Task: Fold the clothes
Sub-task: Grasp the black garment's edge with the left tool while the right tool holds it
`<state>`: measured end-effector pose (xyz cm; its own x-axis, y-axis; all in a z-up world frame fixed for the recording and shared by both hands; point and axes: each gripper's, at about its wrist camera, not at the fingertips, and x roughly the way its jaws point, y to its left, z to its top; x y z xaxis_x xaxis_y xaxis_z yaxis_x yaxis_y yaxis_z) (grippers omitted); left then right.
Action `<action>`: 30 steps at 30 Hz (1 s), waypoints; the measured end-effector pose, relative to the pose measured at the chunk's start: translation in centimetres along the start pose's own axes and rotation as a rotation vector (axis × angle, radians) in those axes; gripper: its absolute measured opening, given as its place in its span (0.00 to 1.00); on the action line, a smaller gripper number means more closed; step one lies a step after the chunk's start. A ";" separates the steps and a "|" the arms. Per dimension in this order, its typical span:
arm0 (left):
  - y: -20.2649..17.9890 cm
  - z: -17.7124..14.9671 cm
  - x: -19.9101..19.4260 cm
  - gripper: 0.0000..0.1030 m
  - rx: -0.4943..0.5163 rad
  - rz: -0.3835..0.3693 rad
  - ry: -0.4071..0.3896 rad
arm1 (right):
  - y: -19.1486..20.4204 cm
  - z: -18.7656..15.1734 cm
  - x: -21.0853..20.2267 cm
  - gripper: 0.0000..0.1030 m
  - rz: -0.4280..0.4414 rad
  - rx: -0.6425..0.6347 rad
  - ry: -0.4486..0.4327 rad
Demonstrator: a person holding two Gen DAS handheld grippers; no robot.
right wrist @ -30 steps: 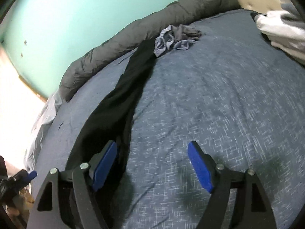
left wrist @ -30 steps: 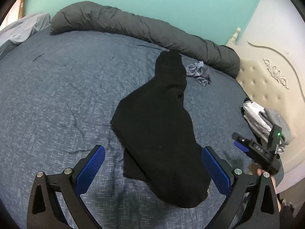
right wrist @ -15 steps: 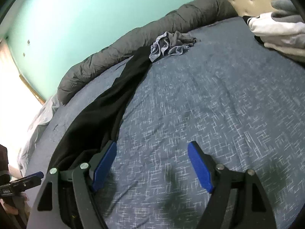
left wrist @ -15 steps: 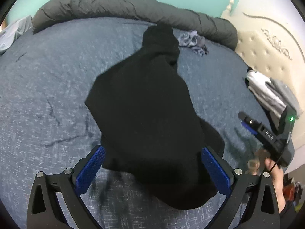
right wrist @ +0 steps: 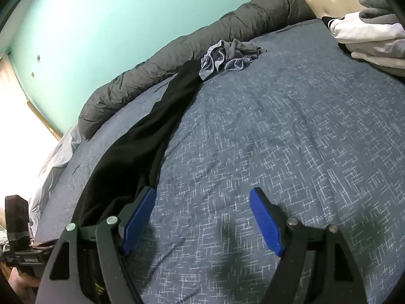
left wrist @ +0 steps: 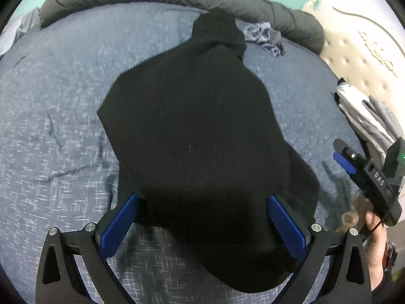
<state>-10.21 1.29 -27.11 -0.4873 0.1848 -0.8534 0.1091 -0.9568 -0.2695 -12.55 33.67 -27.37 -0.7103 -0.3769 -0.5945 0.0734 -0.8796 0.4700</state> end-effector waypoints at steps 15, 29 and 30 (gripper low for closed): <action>1.5 0.4 -2.1 0.18 0.045 -0.040 -0.034 | 0.0 0.1 0.3 0.76 0.016 0.005 0.004; 12.6 8.5 -9.6 0.13 -0.084 0.183 -0.238 | 0.4 0.0 0.7 0.76 -0.001 -0.023 0.008; 13.6 9.1 -9.7 0.13 -0.095 0.203 -0.245 | 0.4 0.0 0.7 0.76 -0.003 -0.027 0.009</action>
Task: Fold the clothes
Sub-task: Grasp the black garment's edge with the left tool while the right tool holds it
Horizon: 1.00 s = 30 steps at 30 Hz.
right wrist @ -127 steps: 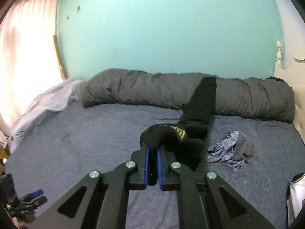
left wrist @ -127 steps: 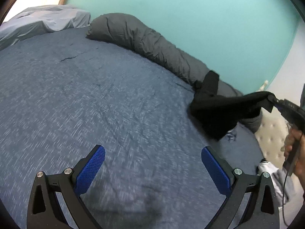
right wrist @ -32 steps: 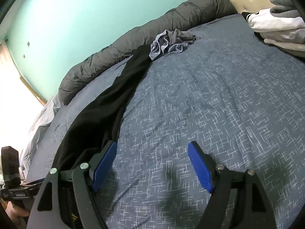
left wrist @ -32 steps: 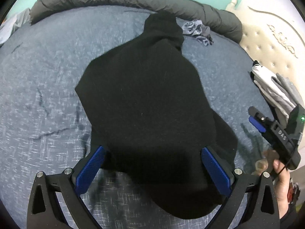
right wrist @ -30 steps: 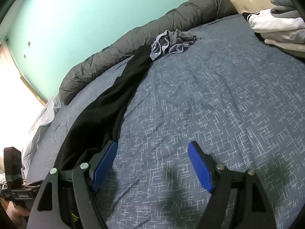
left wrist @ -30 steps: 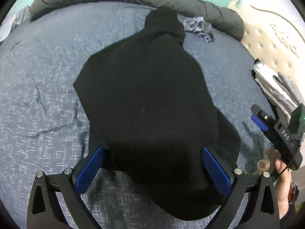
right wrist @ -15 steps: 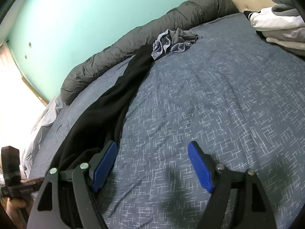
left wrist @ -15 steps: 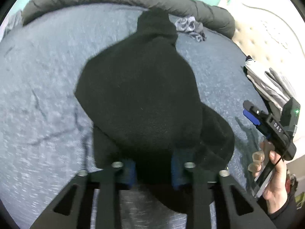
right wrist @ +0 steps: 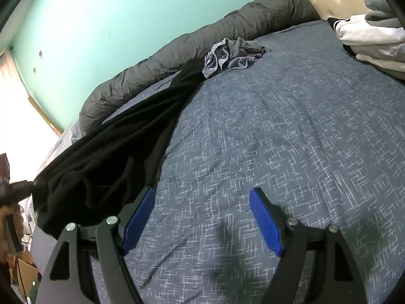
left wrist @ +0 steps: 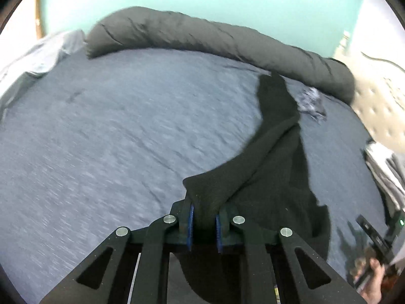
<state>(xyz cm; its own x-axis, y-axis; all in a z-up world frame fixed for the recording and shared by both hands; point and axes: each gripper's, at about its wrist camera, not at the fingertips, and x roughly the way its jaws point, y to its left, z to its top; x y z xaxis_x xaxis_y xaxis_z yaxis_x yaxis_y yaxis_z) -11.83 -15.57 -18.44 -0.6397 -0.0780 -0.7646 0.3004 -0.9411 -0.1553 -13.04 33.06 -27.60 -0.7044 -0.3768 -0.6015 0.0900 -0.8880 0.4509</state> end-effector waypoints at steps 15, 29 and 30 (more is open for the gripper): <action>8.8 1.2 2.1 0.18 -0.202 0.061 0.047 | 0.6 -0.1 0.8 0.76 -0.003 -0.022 0.018; 10.2 -6.7 5.3 0.71 -0.367 -0.115 0.223 | 1.2 -0.3 0.6 0.76 0.000 -0.023 0.021; 10.5 -7.0 5.6 0.71 -0.386 -0.124 0.225 | 1.2 -0.3 0.6 0.76 0.000 -0.024 0.021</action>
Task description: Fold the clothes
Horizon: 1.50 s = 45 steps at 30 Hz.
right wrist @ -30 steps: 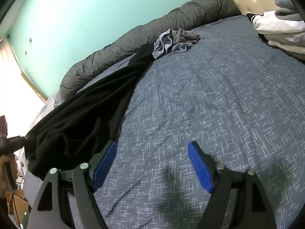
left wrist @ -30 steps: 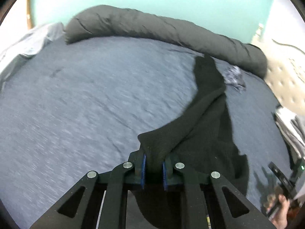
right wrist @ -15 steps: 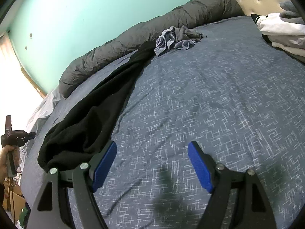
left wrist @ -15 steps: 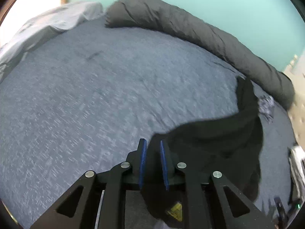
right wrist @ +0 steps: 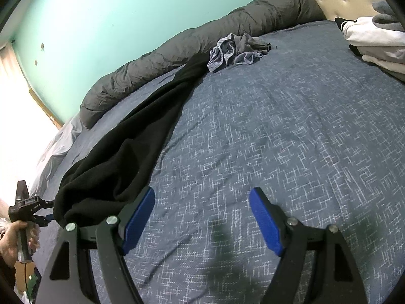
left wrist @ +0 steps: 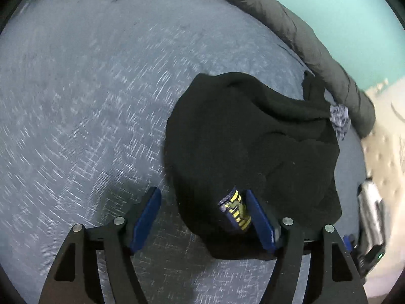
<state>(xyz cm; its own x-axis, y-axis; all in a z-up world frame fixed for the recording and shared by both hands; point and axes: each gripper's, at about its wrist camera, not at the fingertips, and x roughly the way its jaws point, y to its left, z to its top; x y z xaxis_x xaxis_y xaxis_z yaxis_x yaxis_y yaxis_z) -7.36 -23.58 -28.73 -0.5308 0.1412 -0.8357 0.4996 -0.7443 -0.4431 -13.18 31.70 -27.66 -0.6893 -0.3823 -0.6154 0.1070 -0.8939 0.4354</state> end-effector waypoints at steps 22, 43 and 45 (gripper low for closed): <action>-3.1 11.2 -9.6 0.07 0.147 0.188 -0.301 | 0.0 0.0 0.6 0.76 -0.007 -0.016 0.017; 0.4 10.3 -9.4 0.61 0.042 0.213 -0.237 | 0.4 -0.1 1.0 0.76 -0.001 -0.030 0.027; -0.7 8.8 -8.6 0.63 0.091 0.154 -0.177 | 0.5 -0.2 0.9 0.76 -0.001 -0.030 0.027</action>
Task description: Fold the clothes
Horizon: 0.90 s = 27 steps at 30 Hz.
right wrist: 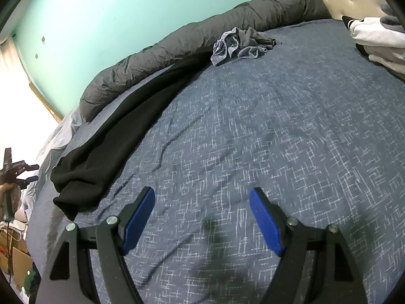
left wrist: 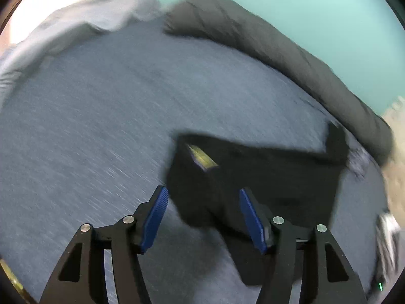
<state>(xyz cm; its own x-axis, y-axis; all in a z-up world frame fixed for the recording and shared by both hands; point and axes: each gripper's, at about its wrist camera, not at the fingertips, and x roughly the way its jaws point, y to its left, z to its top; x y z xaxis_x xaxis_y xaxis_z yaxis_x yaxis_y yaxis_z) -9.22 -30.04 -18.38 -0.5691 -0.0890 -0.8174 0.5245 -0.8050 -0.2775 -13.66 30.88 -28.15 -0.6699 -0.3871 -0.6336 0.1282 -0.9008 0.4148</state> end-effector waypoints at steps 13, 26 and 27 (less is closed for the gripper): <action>-14.9 -12.0 5.1 0.79 0.415 -0.124 0.229 | -0.1 0.1 -0.2 0.76 0.005 0.010 -0.004; -15.5 -13.5 8.2 0.82 0.557 0.065 0.209 | -0.6 0.3 -0.3 0.76 0.013 0.025 -0.004; -15.4 -13.4 8.5 0.81 0.560 0.074 0.203 | -0.6 0.3 -0.3 0.76 0.013 0.024 -0.002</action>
<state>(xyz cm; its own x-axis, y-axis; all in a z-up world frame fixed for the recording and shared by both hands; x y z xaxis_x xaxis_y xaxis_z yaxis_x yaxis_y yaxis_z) -13.64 -10.54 -27.77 -0.3823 -0.0872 -0.9199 0.1133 -0.9924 0.0469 -13.74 31.57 -28.02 -0.6699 -0.3982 -0.6266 0.1194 -0.8908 0.4385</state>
